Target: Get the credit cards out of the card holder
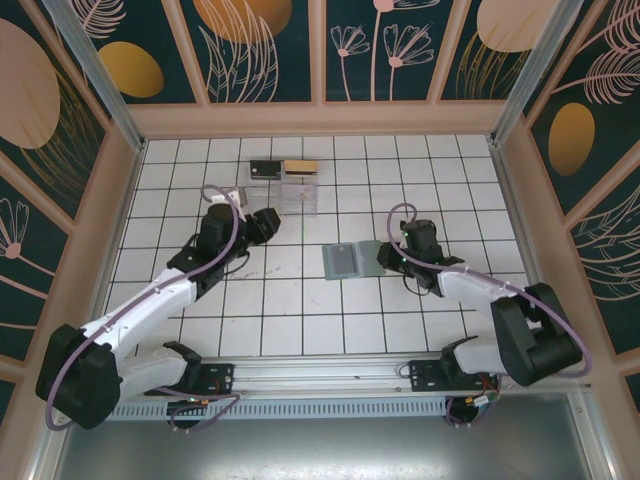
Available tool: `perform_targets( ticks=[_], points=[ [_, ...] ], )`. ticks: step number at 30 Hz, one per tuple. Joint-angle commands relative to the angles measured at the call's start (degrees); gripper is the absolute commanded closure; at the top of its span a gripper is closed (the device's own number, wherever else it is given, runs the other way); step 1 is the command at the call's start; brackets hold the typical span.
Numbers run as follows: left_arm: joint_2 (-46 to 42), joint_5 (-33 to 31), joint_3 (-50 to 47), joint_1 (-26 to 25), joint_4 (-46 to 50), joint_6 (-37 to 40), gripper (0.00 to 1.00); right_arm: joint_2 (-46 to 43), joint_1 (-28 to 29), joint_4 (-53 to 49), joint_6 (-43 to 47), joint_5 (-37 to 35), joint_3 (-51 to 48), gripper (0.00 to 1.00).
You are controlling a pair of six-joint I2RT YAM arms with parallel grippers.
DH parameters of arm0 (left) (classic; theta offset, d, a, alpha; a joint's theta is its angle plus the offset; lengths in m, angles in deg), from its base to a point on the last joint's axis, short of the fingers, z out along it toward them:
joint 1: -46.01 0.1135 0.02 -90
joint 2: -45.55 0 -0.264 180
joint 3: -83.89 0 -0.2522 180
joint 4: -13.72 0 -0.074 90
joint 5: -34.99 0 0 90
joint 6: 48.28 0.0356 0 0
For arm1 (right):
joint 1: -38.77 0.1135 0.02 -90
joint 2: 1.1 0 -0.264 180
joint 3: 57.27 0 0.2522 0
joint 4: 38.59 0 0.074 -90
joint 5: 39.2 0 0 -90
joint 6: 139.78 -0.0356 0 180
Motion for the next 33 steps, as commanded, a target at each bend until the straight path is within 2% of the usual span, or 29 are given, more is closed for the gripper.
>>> perform_targets(
  ticks=[1, 6, 9, 18, 23, 28, 33],
  points=[
    [0.9, 0.9, -2.4, -1.8, -4.9, -5.2, 0.46, 3.3, -0.4, 0.3, 0.0, -1.5, 3.1, 0.72],
    [3.6, 3.7, -3.0, -2.5, -5.3, -5.7, 0.45, 9.4, -0.5, 0.6, 0.5, -0.2, 5.1, 0.70],
    [4.8, 4.5, -2.8, -3.3, -5.4, -5.8, 0.44, 10.4, 0.9, 1.4, -0.3, 1.5, 4.6, 0.76],
    [7.6, 5.6, -4.3, -4.7, -6.6, -7.9, 0.44, 7.8, 10.3, 3.6, -8.1, 1.9, 1.1, 0.77],
    [10.1, 5.8, -5.7, -6.8, -8.6, -10.7, 0.46, 5.6, 13.3, 0.3, -8.0, -1.5, 2.8, 0.76],
    [12.5, 4.9, -5.0, -9.0, -10.1, -12.8, 0.47, 3.1, 12.9, -7.4, -3.0, -8.5, 8.7, 0.71],
    [14.5, 5.6, -4.1, -9.6, -12.4, -13.7, 0.52, 5.2, 10.2, -7.6, -0.6, -7.2, 10.2, 0.69]
  ],
)
